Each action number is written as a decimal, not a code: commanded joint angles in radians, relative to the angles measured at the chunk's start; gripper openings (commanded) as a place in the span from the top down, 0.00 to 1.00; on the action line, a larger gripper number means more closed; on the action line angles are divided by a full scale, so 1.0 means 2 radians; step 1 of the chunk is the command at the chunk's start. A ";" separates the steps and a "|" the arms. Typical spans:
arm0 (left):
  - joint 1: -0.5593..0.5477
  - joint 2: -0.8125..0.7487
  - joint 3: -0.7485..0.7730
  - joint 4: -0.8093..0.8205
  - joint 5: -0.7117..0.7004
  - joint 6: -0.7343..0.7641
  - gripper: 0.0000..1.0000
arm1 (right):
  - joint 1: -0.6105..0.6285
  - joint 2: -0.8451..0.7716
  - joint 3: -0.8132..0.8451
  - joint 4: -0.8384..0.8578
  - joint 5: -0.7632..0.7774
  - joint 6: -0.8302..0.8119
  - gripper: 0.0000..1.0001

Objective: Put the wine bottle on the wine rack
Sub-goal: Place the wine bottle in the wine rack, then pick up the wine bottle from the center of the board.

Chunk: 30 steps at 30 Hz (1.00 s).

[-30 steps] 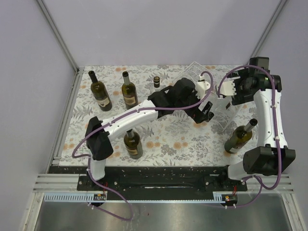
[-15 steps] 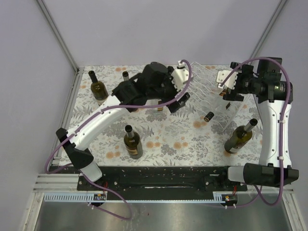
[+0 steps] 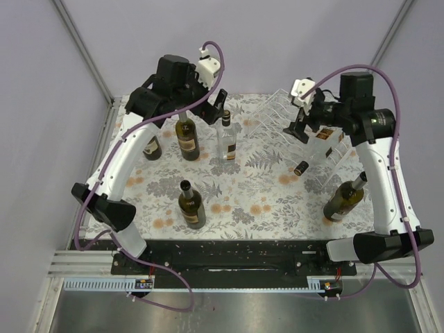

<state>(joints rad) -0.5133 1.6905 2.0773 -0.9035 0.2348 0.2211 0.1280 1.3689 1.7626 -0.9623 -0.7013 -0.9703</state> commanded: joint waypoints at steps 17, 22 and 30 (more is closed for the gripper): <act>0.013 0.113 0.021 0.041 0.061 -0.024 0.03 | 0.066 0.038 -0.002 0.026 -0.041 0.091 0.01; 0.013 0.113 0.001 0.059 0.068 -0.026 0.12 | 0.069 0.031 -0.008 0.022 -0.031 0.082 0.01; 0.012 0.127 -0.009 0.069 0.076 -0.029 0.27 | 0.069 0.020 -0.021 0.021 -0.011 0.081 0.01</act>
<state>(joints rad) -0.4934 1.9404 2.0701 -0.8288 0.3538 0.1734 0.2565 1.4464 1.7275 -0.9253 -0.7429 -0.8040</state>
